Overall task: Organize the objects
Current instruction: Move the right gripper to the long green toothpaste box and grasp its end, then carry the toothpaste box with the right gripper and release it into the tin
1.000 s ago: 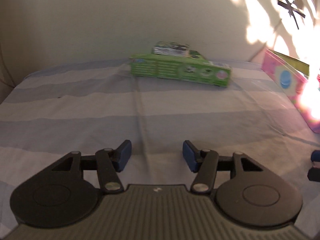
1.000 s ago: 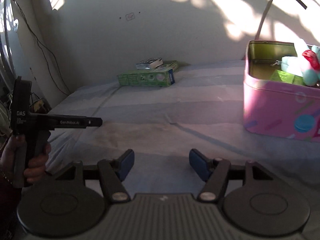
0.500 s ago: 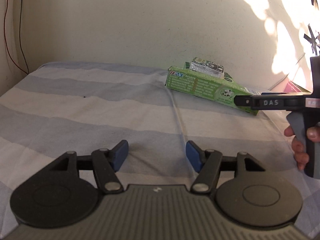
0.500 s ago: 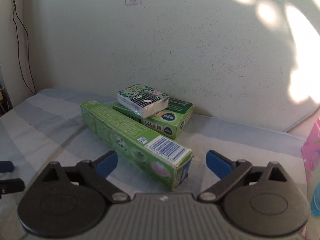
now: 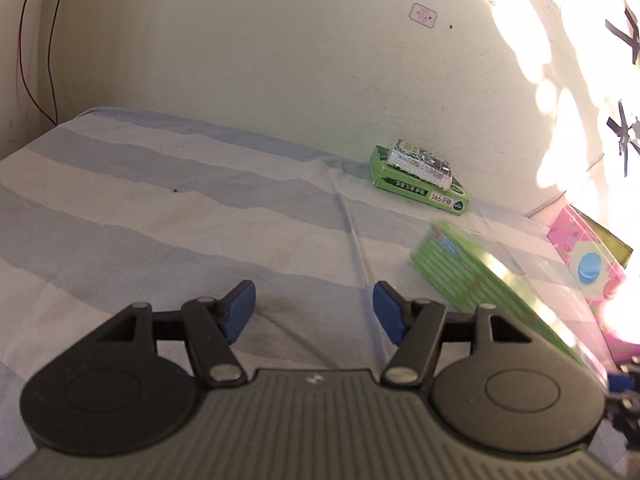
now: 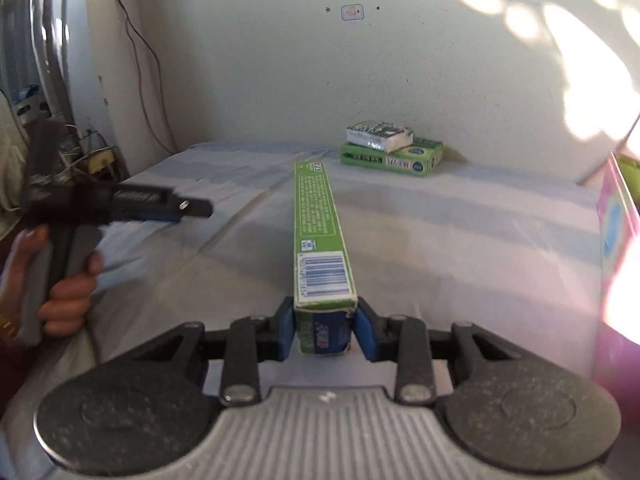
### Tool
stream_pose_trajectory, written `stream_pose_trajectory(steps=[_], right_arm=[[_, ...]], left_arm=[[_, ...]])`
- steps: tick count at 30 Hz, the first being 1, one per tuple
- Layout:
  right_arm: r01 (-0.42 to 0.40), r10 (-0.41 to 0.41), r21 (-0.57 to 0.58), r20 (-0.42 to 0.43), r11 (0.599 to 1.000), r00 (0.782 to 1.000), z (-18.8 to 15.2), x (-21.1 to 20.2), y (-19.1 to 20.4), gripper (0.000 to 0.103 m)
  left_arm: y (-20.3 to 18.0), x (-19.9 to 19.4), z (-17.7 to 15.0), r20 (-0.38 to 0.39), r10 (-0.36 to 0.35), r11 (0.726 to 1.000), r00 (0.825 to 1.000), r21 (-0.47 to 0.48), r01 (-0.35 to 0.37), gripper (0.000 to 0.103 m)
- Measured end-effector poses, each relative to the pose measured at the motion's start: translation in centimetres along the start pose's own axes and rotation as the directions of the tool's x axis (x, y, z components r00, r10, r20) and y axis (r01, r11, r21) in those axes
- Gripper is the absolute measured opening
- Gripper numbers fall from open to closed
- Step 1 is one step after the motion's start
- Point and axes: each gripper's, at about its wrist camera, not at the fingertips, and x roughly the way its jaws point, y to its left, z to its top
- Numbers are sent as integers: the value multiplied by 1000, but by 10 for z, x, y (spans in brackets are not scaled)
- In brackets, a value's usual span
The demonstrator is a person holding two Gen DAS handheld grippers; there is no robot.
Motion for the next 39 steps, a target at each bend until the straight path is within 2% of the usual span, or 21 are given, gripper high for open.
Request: stream_pose_trajectory(steps=[3,4,6,7,8,10,12,14,16,18,20,22,23,25,27,29,32,34,37,39], right_arm=[[-21,21,48,5,999,1000,-49,-71,-11,31],[-10,9,74,12,997,1000,-62,-94,-18,32],[65,-69,133,23,989,997,-84,-135,-33,37],[133,-140,171,30,976,990,-93,-151,-42,42],[193,-207,211,47,958,977,-98,-162,-51,55],[263,-296,284,80,922,952,-109,-185,-65,58],[286,-340,342,107,895,934,-117,-199,-73,58],[254,-320,365,134,896,938,-122,-205,-78,58],[244,-299,318,138,916,944,-120,-197,-70,58],[234,-276,262,138,936,951,-119,-188,-62,62],[217,-249,224,126,950,960,-119,-172,-52,63],[203,-230,210,113,956,967,-120,-161,-49,63],[197,-223,212,104,957,969,-120,-156,-48,63],[198,-221,206,97,958,970,-121,-149,-45,64],[210,-232,186,103,960,967,-121,-147,-39,65],[234,-255,176,106,956,961,-122,-147,-35,62],[285,-305,166,115,944,945,-124,-150,-34,49],[284,-310,185,130,941,942,-124,-157,-37,49],[301,-333,177,192,937,923,-119,-172,-38,48],[306,-349,196,242,931,905,-111,-184,-41,48]], left_arm=[[-13,-6,-4,6,-61,996,998,65,61,67],[-19,-8,-6,4,-84,992,996,96,83,67],[-37,-12,-11,-23,-171,976,985,137,172,67],[-47,-14,-13,-45,-221,964,974,139,226,67],[-59,-16,-15,-66,-274,949,959,142,281,67],[-85,-26,-21,-96,-352,915,931,173,364,67],[-111,-37,-27,-126,-416,877,901,205,434,67],[-129,-43,-33,-150,-466,847,872,209,488,67],[-140,-47,-41,-179,-496,825,850,207,525,67],[-149,-51,-52,-216,-491,816,844,226,532,67],[-151,-52,-61,-240,-473,818,848,237,524,67],[-151,-48,-66,-269,-464,824,844,217,523,67],[-152,-46,-68,-281,-467,825,838,202,528,67],[-155,-41,-70,-304,-495,815,814,161,556,67],[-164,-41,-73,-320,-510,802,798,159,576,68],[-174,-42,-76,-314,-495,805,810,186,564,73],[-184,-45,-73,-308,-488,802,817,210,559,72],[-191,-50,-67,-283,-499,795,819,227,563,72],[-210,-58,-50,-230,-511,782,828,275,560,73],[-225,-55,-31,-211,-531,773,821,276,571,73]])
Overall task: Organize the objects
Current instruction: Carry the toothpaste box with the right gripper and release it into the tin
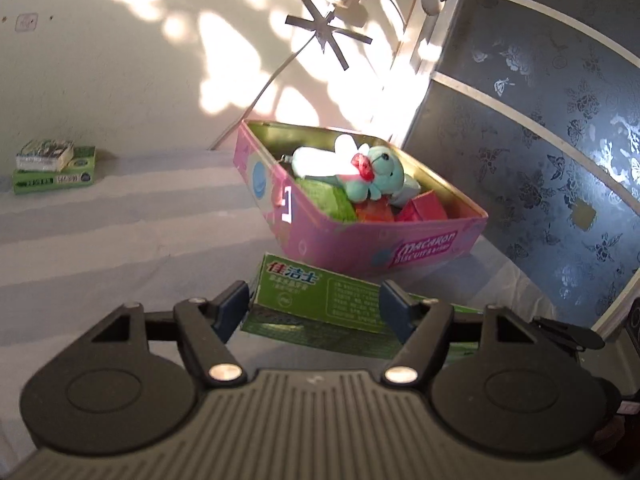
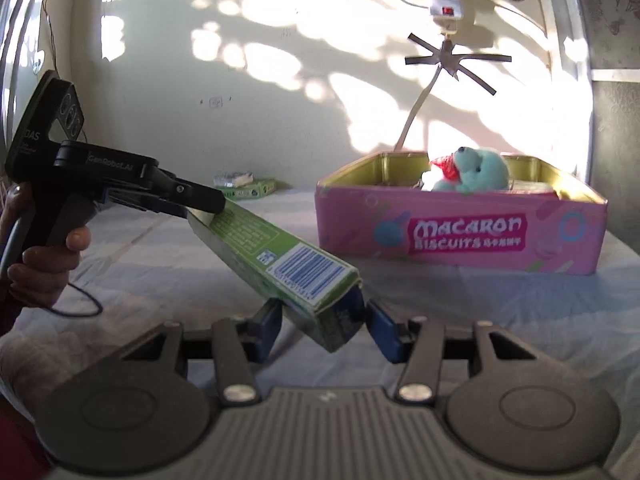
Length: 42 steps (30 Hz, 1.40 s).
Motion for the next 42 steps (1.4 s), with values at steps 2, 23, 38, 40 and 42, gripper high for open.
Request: stream_pose_trajectory(steps=[2,23,38,40,42], right_arm=[[30,-31,17,62,999,998,13,-6,-6,47],[157,-155,-82,24,984,988,90,136,-67,38],[277,-280,48,96,960,955,106,136,-50,48],[249,-253,48,155,967,955,101,115,-33,51],[194,-198,39,199,980,960,94,95,-13,56]], left_arm=[[-4,12,27,21,-24,1000,999,7,24,73],[-1,181,121,-83,-12,1000,996,-23,10,72],[40,44,39,-16,149,987,989,-60,-149,73],[48,35,22,-32,197,978,980,-62,-199,73],[59,26,7,-63,230,969,971,-74,-234,73]])
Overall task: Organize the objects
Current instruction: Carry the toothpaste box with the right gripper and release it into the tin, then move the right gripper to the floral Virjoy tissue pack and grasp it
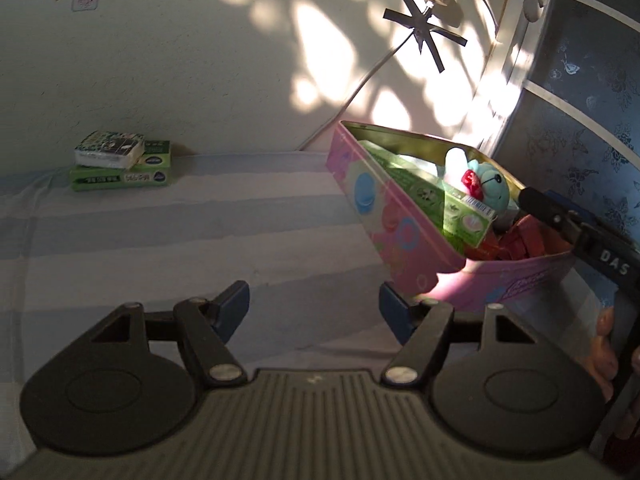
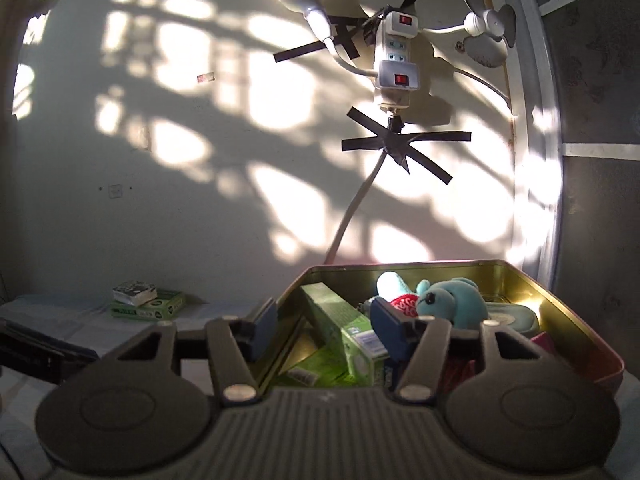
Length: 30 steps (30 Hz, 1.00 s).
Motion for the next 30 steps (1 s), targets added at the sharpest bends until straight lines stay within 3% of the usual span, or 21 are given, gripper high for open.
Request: stream_pose_trajectory(steps=[3,6,11,15,17,21,24,27,29,30], right_arm=[[-131,131,9,-18,991,991,-7,-21,23,57],[-233,237,42,-114,971,965,-25,-25,45,58],[-284,293,73,-290,956,911,-53,-8,81,58],[-348,355,85,-348,934,868,-51,7,107,58],[-368,375,91,-372,925,849,-48,19,119,58],[-380,402,139,-417,914,815,-43,60,146,60],[-357,379,137,-440,924,814,-44,97,172,63],[-334,349,112,-416,936,839,-37,134,195,76],[-322,327,79,-375,944,868,-27,162,212,78],[-314,312,56,-359,948,880,-22,175,219,84]], left_arm=[[21,-7,-19,-46,54,998,997,-26,-55,73],[40,-17,-35,-68,109,994,992,-23,-111,73],[69,-36,-48,-63,168,985,984,-37,-170,73],[99,-49,-44,-42,247,968,968,-46,-248,73],[121,-51,-39,-38,301,951,953,-63,-303,73],[171,-54,-30,-27,448,883,893,-140,-448,73],[201,-57,-31,-19,526,830,850,-206,-518,73],[210,-59,-31,1,539,820,842,-229,-525,73],[207,-56,-30,-3,545,819,838,-212,-534,74],[204,-53,-29,-4,554,817,833,-194,-544,74]])
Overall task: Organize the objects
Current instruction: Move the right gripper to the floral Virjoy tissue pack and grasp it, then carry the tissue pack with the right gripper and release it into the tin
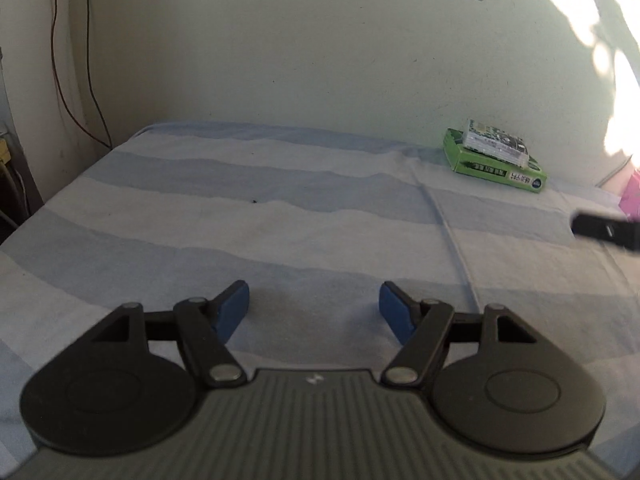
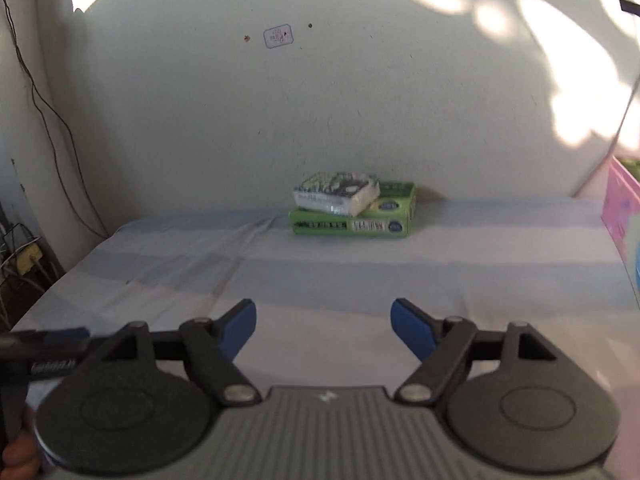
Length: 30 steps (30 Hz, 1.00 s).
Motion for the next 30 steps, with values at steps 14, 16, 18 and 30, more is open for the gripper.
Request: stream_pose_trajectory(steps=[14,16,18,30], right_arm=[[76,-98,-170,-125,983,987,90,153,1,93],[55,-73,-163,-110,985,991,86,146,-4,90],[39,-53,-151,-91,988,994,78,128,-7,89],[-2,-46,-221,-212,975,976,-75,-95,-14,92]], left_arm=[[10,-8,-4,-4,-95,994,996,-55,94,91],[5,-7,-3,-5,-87,996,996,-33,86,92],[4,-7,-4,-3,-98,995,995,-31,98,92],[-15,-16,-9,-8,-210,975,978,78,210,87]])
